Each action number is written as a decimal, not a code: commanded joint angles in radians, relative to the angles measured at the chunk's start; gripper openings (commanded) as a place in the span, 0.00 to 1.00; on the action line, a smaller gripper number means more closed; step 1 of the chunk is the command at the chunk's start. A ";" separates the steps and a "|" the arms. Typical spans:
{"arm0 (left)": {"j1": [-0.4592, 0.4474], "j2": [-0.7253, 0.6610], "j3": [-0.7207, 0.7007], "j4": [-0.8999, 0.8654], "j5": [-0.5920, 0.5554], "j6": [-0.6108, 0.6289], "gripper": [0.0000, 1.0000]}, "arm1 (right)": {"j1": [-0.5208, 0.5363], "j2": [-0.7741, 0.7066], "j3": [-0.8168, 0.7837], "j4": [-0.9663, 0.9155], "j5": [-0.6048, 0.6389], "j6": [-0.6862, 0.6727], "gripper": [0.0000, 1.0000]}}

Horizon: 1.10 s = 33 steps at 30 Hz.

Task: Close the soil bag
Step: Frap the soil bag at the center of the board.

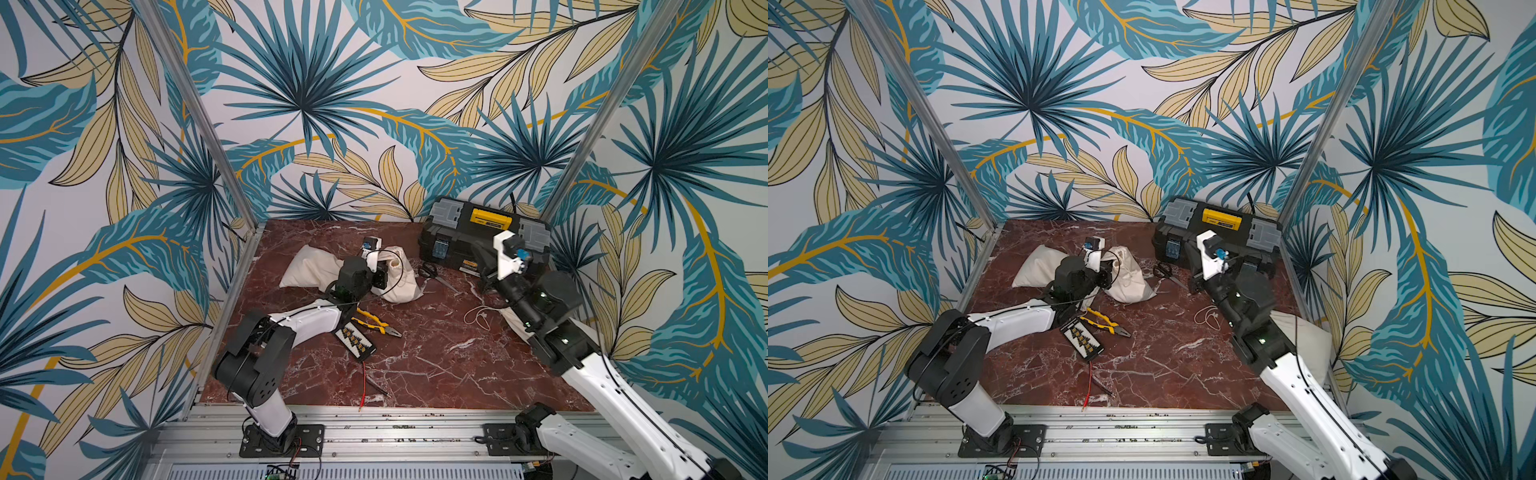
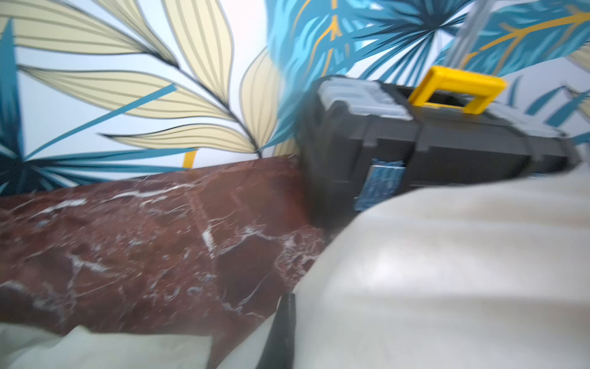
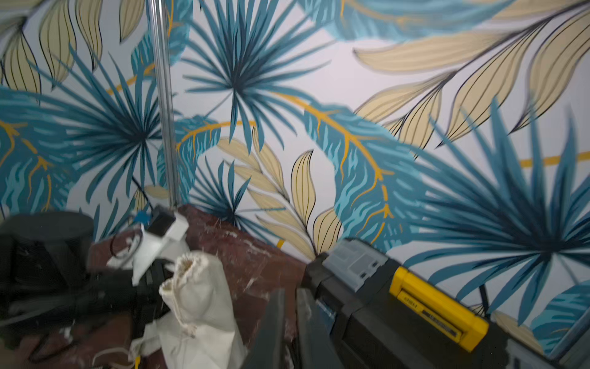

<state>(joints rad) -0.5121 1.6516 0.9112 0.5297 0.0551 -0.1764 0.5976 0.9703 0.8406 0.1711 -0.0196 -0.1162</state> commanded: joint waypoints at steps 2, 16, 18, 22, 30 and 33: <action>-0.001 -0.045 0.000 0.014 0.150 0.059 0.00 | -0.001 0.090 -0.014 0.042 -0.189 0.053 0.33; -0.025 -0.073 0.036 -0.106 0.119 0.115 0.00 | 0.074 0.236 -0.137 0.381 -0.487 0.272 0.67; -0.030 -0.071 0.038 -0.108 0.114 0.117 0.00 | 0.093 0.271 -0.128 0.383 -0.456 0.276 0.68; -0.038 -0.067 0.043 -0.112 0.115 0.125 0.00 | 0.098 0.333 -0.110 0.396 -0.413 0.290 0.65; -0.042 -0.067 0.045 -0.116 0.109 0.126 0.00 | 0.105 0.383 -0.077 0.391 -0.464 0.295 0.47; -0.044 -0.069 0.044 -0.125 0.096 0.131 0.00 | 0.107 0.392 -0.068 0.370 -0.470 0.288 0.21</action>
<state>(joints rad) -0.5499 1.6073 0.9203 0.4091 0.1642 -0.0631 0.6983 1.3548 0.7521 0.5285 -0.4690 0.1696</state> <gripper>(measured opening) 0.057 0.256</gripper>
